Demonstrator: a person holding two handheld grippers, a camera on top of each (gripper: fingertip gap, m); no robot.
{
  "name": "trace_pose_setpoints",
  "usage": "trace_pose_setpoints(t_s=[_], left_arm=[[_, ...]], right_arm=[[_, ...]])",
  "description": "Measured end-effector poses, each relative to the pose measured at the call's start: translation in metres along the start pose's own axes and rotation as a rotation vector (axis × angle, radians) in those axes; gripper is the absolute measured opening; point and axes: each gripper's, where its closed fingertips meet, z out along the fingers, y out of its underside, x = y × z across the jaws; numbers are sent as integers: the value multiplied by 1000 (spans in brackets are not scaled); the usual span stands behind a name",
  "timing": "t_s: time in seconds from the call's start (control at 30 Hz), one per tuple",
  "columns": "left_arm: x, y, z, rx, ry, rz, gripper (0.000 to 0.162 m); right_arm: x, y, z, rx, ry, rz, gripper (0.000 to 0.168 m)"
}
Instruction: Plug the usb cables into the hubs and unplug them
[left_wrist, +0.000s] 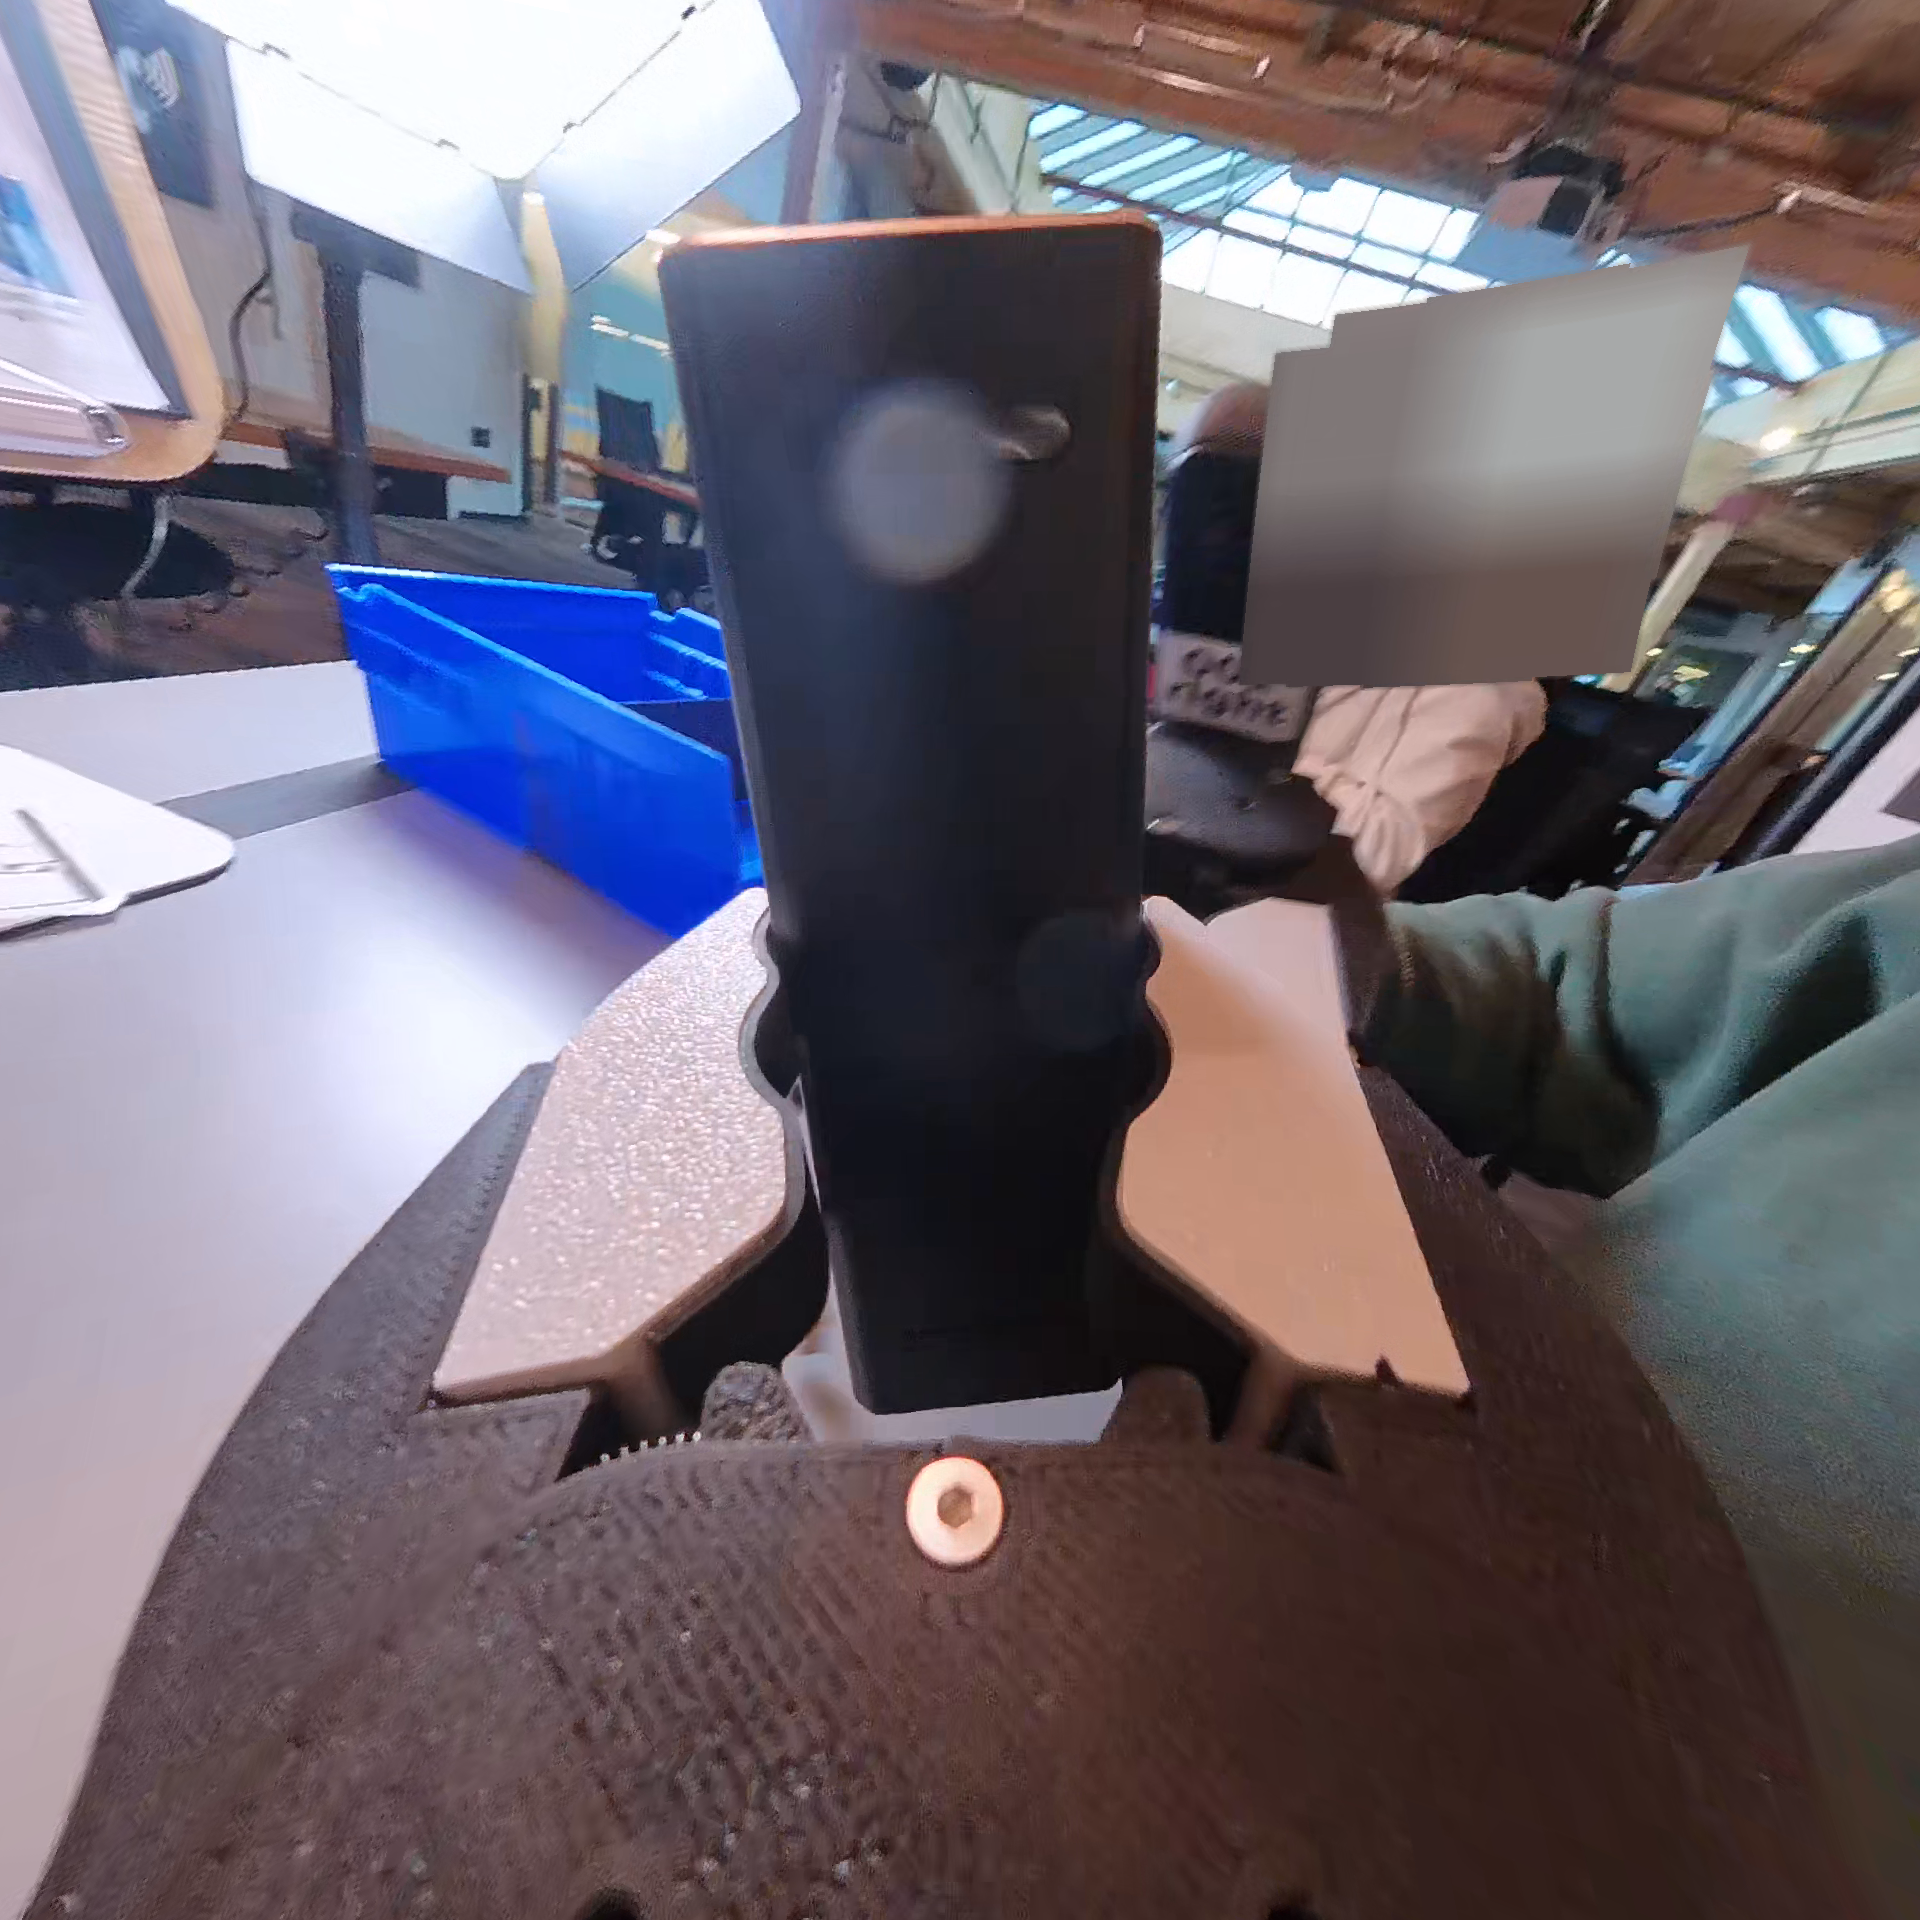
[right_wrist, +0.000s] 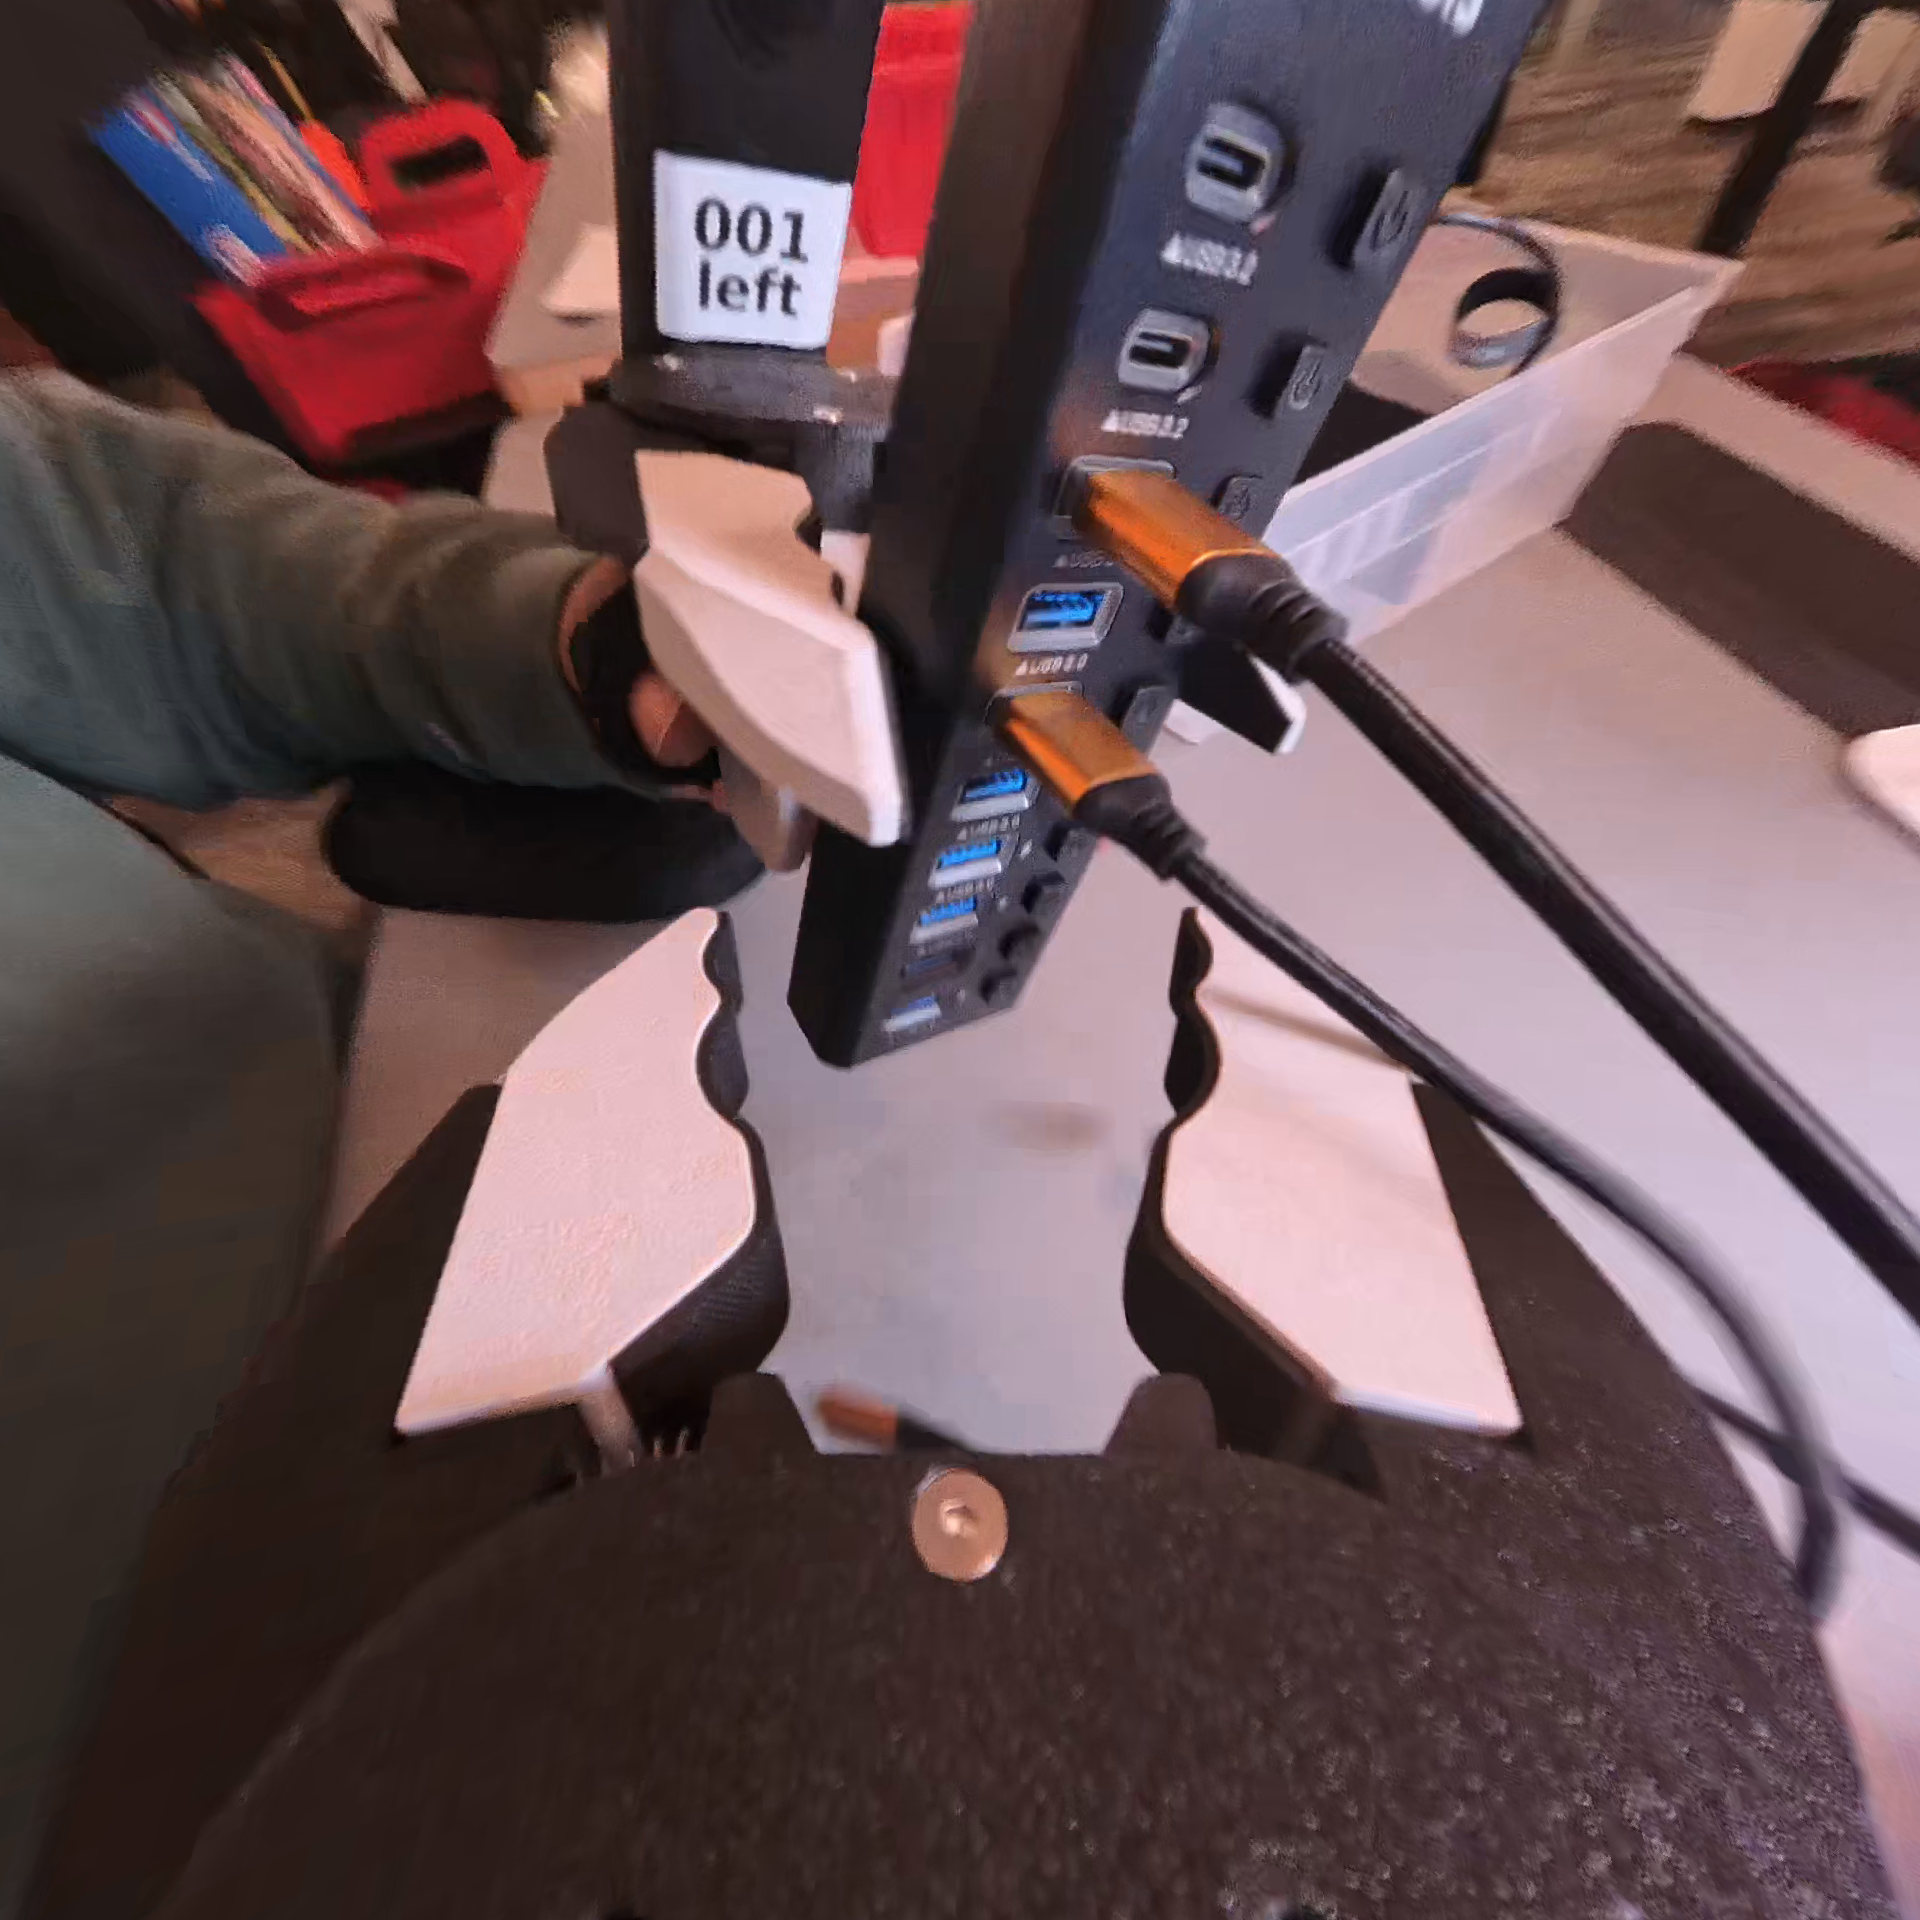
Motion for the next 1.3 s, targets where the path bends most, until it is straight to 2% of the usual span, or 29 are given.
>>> trace_pose_setpoints(t_s=[0.2,0.37,0.43,0.53,0.67,0.87,0.93,1.07,1.17,1.23,1.3], left_arm=[[19,-3,7,57,80,-1,62],[11,1,3,30,11,87,62],[8,-2,0,43,5,84,62],[14,-11,3,103,54,20,62],[20,-10,6,107,72,67,62],[31,-2,5,46,87,181,63],[29,1,3,22,60,237,67],[23,-12,-14,65,56,201,61],[13,-21,-26,78,15,201,61],[5,-29,-34,117,-27,213,44],[0,-33,-38,136,-32,192,39]], right_arm=[[-12,-10,12,178,-165,106,83],[-10,-3,13,130,-148,116,80],[-9,0,12,138,-176,164,68],[-13,-5,14,183,-233,197,79],[-25,-8,22,206,-294,201,75],[-33,1,20,129,-272,96,72],[-33,10,18,87,-273,95,64],[-18,30,3,-28,-190,50,64],[-2,26,-20,-56,-114,37,63],[10,22,-39,-94,-43,16,62],[23,18,-58,-113,17,17,62]])
